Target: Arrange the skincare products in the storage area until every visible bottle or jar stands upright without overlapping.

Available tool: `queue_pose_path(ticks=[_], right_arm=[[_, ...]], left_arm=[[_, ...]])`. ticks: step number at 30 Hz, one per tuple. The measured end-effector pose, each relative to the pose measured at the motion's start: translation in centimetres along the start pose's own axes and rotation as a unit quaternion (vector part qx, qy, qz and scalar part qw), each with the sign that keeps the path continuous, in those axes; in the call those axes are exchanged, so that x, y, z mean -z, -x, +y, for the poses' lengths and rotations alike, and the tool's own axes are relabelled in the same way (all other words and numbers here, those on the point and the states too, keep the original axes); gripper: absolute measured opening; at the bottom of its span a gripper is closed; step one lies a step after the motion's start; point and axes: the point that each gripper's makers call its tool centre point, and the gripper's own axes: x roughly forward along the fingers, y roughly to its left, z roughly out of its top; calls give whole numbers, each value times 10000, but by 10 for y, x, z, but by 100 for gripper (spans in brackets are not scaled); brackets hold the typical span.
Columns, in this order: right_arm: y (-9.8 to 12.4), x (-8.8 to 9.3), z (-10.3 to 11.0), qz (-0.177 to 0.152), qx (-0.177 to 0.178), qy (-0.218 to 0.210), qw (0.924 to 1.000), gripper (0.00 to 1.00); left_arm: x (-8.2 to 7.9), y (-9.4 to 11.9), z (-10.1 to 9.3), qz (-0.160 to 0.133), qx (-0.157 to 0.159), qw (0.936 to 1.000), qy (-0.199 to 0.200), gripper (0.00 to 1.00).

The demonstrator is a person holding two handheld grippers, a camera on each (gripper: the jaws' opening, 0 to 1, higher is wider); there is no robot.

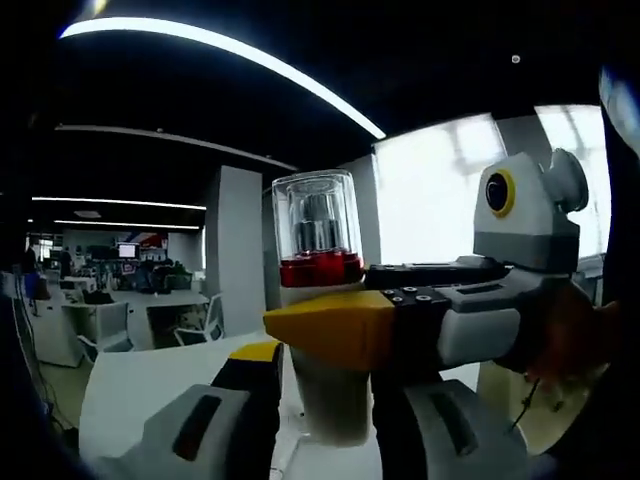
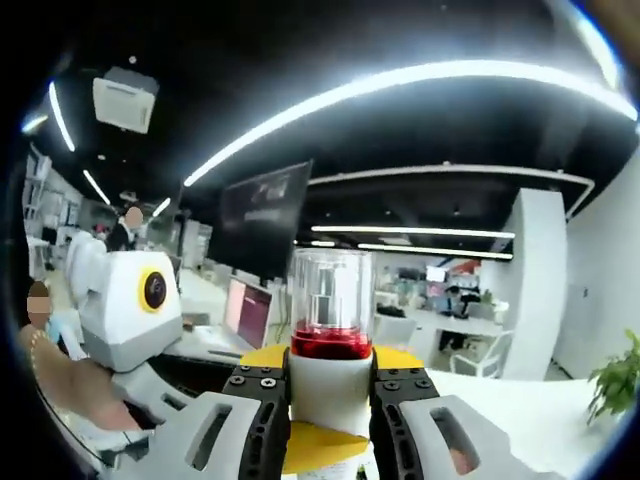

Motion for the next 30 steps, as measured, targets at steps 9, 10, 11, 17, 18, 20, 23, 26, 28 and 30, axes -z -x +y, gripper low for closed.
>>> queue_pose_path(ticks=[9,10,11,17,18,20,23,26,28,30], right_arm=[[3,-4,4,-74,-349,-252,9990,24],[4,-3,7,-8,-547,-138,9984,24],[4,-3,8,9,-658,-195,9976,24],[9,3,16,239,-1977,-402,9791,26],[9,2,17,243,-2113,-452,9761,25],[13,1,19,293,-2419,-648,9677,25],[19,-1,25,294,-2849,-470,9569,26],[22,-4,29,262,-3283,-497,9429,26],[30,-10,34,150,-3624,-713,9292,25],[36,-13,37,145,-3906,-939,9156,24]], left_arm=[[-3,4,-8,156,703,9969,308,24],[-3,5,-7,196,803,9958,401,24],[-1,6,-6,200,878,9952,371,24],[7,15,-6,483,1485,9859,595,24],[7,16,-7,470,1577,9842,650,24],[6,20,-12,541,1765,9798,766,24],[6,23,-23,649,2069,9735,725,24],[3,27,-32,669,2405,9648,828,24],[0,31,-39,660,2687,9558,995,24],[-2,34,-45,655,2933,9469,1146,24]])
